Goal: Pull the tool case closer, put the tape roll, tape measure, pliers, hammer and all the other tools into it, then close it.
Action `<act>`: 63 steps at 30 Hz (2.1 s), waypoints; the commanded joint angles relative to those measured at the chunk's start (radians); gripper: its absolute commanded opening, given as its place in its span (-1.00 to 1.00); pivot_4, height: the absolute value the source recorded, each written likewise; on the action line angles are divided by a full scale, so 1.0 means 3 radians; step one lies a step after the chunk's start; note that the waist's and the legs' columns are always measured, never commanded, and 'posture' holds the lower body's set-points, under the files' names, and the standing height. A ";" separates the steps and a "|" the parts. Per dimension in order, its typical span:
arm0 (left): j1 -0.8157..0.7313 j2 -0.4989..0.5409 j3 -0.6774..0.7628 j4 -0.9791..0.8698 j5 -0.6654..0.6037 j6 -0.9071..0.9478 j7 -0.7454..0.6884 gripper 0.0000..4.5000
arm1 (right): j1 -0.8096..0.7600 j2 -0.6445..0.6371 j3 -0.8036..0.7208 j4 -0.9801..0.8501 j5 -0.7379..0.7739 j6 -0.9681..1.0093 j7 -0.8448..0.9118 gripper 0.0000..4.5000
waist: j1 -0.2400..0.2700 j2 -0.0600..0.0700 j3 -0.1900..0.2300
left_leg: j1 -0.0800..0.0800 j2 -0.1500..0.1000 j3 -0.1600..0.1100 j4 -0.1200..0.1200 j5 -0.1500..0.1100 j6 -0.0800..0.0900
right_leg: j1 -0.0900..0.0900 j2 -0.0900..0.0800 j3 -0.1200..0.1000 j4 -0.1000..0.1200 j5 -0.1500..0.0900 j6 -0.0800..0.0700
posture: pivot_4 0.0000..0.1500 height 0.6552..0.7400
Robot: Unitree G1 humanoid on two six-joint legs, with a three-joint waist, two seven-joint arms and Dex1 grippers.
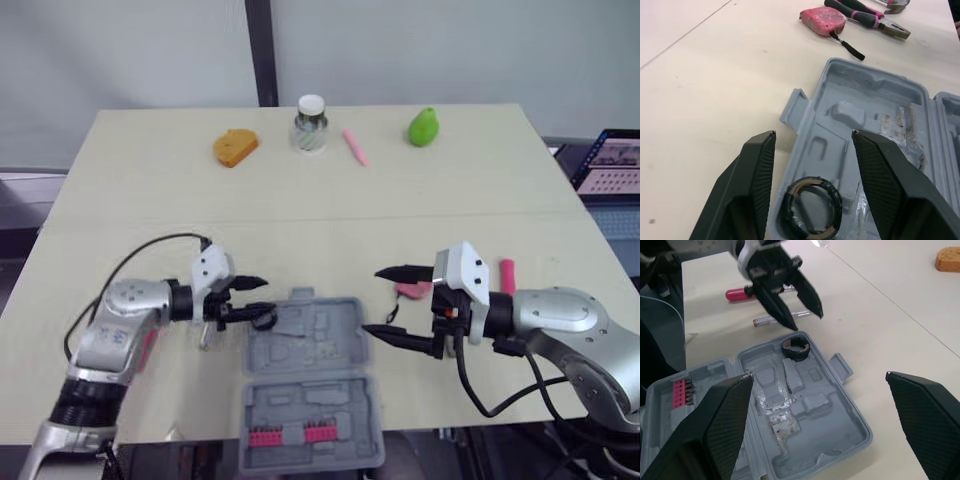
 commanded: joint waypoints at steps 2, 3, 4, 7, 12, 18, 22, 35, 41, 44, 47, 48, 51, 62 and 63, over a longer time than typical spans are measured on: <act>0.0108 -0.0088 0.0061 0.0016 0.0048 -0.0176 0.0216 -0.64 | -0.0010 -0.0035 -0.0141 -0.0071 0.0050 -0.0063 0.0006 1.00 | 0.0003 0.0000 0.0000 | -0.0001 0.0000 -0.0001 0.0001 0.0000 0.0000 | 0.0000 0.0001 -0.0001 0.0000 0.0000 0.0000 | 1.00 1.00; 0.0137 -0.0107 0.0066 -0.0012 0.0026 -0.0156 0.0244 -0.86 | -0.0021 -0.0043 -0.0145 -0.0054 0.0049 -0.0069 0.0020 1.00 | 0.0011 -0.0001 0.0000 | -0.0001 0.0000 0.0000 0.0002 0.0000 0.0000 | 0.0000 0.0000 -0.0001 0.0000 0.0000 0.0000 | 1.00 1.00; 0.0153 -0.0112 0.0071 -0.0034 0.0019 -0.0170 0.0265 -0.86 | -0.0032 -0.0052 -0.0140 -0.0043 0.0044 -0.0075 0.0034 1.00 | 0.0016 -0.0001 -0.0001 | -0.0002 -0.0001 -0.0001 0.0004 0.0000 0.0000 | 0.0001 0.0000 -0.0001 0.0000 0.0000 0.0000 | 1.00 1.00; 0.0169 -0.0124 0.0084 -0.0027 0.0015 -0.0222 0.0331 -0.86 | -0.0055 -0.0066 -0.0129 -0.0013 0.0037 -0.0094 0.0063 1.00 | 0.0020 -0.0001 -0.0001 | -0.0002 -0.0002 -0.0003 0.0007 0.0000 0.0000 | 0.0004 -0.0002 0.0000 -0.0001 0.0000 0.0000 | 1.00 1.00; 0.0283 -0.0145 0.0045 -0.0033 0.0000 -0.0267 0.0358 -0.86 | -0.0087 -0.0077 -0.0122 0.0019 0.0044 -0.0101 0.0087 1.00 | 0.0008 -0.0001 -0.0001 | -0.0001 -0.0002 -0.0002 0.0006 0.0000 0.0000 | 0.0004 -0.0001 0.0000 -0.0001 0.0000 0.0000 | 1.00 1.00; 0.0337 -0.0206 0.0067 -0.0043 -0.0126 -0.0176 0.0330 -0.86 | -0.0098 -0.0084 -0.0109 0.0030 0.0058 -0.0094 0.0089 1.00 | 0.0017 -0.0002 -0.0001 | -0.0002 -0.0002 -0.0003 0.0008 0.0000 0.0000 | 0.0004 -0.0001 0.0000 -0.0001 0.0000 0.0000 | 1.00 1.00; 0.0318 -0.0235 0.0056 -0.0007 -0.0143 -0.0183 0.0328 -0.86 | -0.0092 -0.0086 -0.0106 0.0024 0.0061 -0.0091 0.0087 1.00 | 0.0013 -0.0002 -0.0001 | -0.0001 -0.0002 -0.0003 0.0008 0.0000 0.0000 | 0.0005 -0.0001 -0.0001 -0.0001 0.0000 0.0000 | 1.00 1.00; 0.0297 -0.0302 -0.0006 0.0079 -0.0042 -0.0312 0.0366 -0.63 | -0.0060 -0.0097 -0.0102 -0.0023 0.0070 -0.0070 0.0069 1.00 | 0.0012 -0.0002 -0.0001 | -0.0001 -0.0002 -0.0003 0.0008 0.0000 0.0000 | 0.0005 -0.0001 -0.0001 -0.0002 0.0000 0.0000 | 1.00 1.00; 0.0323 -0.0301 0.0001 0.0026 -0.0052 -0.0300 0.0380 -0.30 | -0.0066 -0.0104 -0.0105 -0.0020 0.0081 -0.0069 0.0072 1.00 | 0.0013 -0.0002 -0.0001 | -0.0001 -0.0002 -0.0003 0.0007 0.0000 0.0000 | 0.0005 -0.0001 -0.0001 -0.0002 0.0000 0.0000 | 1.00 1.00; 0.0336 -0.0293 0.0013 0.0007 -0.0061 -0.0294 0.0389 -0.30 | -0.0081 -0.0099 -0.0098 -0.0009 0.0086 -0.0068 0.0073 1.00 | 0.0013 -0.0002 -0.0001 | -0.0001 -0.0002 -0.0003 0.0007 0.0000 0.0000 | 0.0005 -0.0001 -0.0001 -0.0002 0.0000 0.0000 | 1.00 1.00; 0.0345 -0.0301 0.0041 -0.0019 -0.0103 -0.0269 0.0400 -0.30 | -0.0082 -0.0100 -0.0097 -0.0005 0.0093 -0.0072 0.0074 1.00 | 0.0013 -0.0002 -0.0001 | -0.0001 -0.0002 -0.0003 0.0007 0.0000 0.0000 | 0.0005 -0.0001 -0.0001 -0.0002 0.0000 0.0000 | 1.00 1.00; 0.0344 -0.0302 0.0044 -0.0018 -0.0102 -0.0268 0.0410 -0.30 | -0.0083 -0.0101 -0.0095 -0.0002 0.0094 -0.0074 0.0074 1.00 | 0.0013 -0.0002 -0.0001 | -0.0001 -0.0002 -0.0003 0.0007 0.0000 0.0000 | 0.0005 -0.0001 -0.0001 -0.0002 0.0000 0.0000 | 1.00 1.00; 0.0342 -0.0299 0.0049 -0.0017 -0.0101 -0.0270 0.0425 -0.30 | -0.0088 -0.0098 -0.0089 0.0001 0.0096 -0.0073 0.0072 1.00 | 0.0014 -0.0002 -0.0001 | -0.0001 -0.0002 -0.0003 0.0007 0.0000 0.0000 | 0.0005 -0.0001 -0.0001 -0.0002 0.0000 0.0000 | 1.00 1.00; 0.0347 -0.0265 -0.0026 0.0203 0.0137 -0.0498 0.0513 -0.30 | -0.0113 -0.0093 -0.0077 0.0007 0.0102 -0.0054 0.0063 1.00 | 0.0013 -0.0002 -0.0001 | -0.0001 -0.0002 -0.0003 0.0007 0.0000 0.0000 | 0.0005 -0.0001 -0.0001 -0.0003 0.0000 0.0000 | 1.00 1.00; 0.0346 -0.0263 -0.0027 0.0218 0.0151 -0.0511 0.0513 -0.30 | -0.0116 -0.0093 -0.0075 0.0008 0.0102 -0.0053 0.0062 1.00 | 0.0013 -0.0002 -0.0001 | -0.0001 -0.0002 -0.0003 0.0007 0.0000 0.0000 | 0.0005 -0.0001 -0.0001 -0.0003 0.0000 0.0000 | 1.00 1.00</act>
